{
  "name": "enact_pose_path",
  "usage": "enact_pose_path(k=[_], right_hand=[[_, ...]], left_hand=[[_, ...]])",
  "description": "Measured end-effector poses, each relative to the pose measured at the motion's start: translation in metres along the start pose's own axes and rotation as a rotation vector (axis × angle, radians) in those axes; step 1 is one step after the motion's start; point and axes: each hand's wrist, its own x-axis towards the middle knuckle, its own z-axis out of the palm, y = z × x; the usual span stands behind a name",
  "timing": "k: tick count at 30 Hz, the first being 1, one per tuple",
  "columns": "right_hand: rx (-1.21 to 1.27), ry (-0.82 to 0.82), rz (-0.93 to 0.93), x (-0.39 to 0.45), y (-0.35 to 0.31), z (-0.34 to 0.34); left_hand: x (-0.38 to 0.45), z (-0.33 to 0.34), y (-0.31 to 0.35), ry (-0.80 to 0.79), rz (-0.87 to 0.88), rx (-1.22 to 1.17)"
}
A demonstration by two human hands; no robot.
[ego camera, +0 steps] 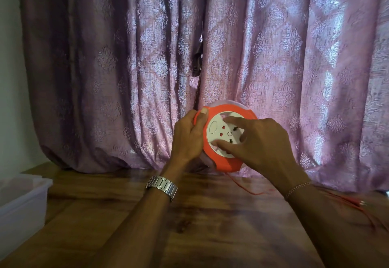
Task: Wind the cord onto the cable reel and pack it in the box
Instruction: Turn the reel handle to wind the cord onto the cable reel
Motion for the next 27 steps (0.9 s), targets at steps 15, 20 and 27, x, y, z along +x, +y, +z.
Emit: enact_pose_path(k=[15,20,27], right_hand=[[0.087,-0.275,-0.359,0.002,0.003,-0.016],[-0.014,-0.238,-0.371,0.002,0.001,-0.015],[-0.074,-0.172,-0.290,-0.001,0.001,-0.014]], left_hand=[[0.002,-0.002,-0.005,-0.002,-0.001,-0.010],[0.003,-0.001,-0.007,-0.005,-0.017,0.000],[-0.001,-0.001,-0.004,-0.017,0.019,0.017]])
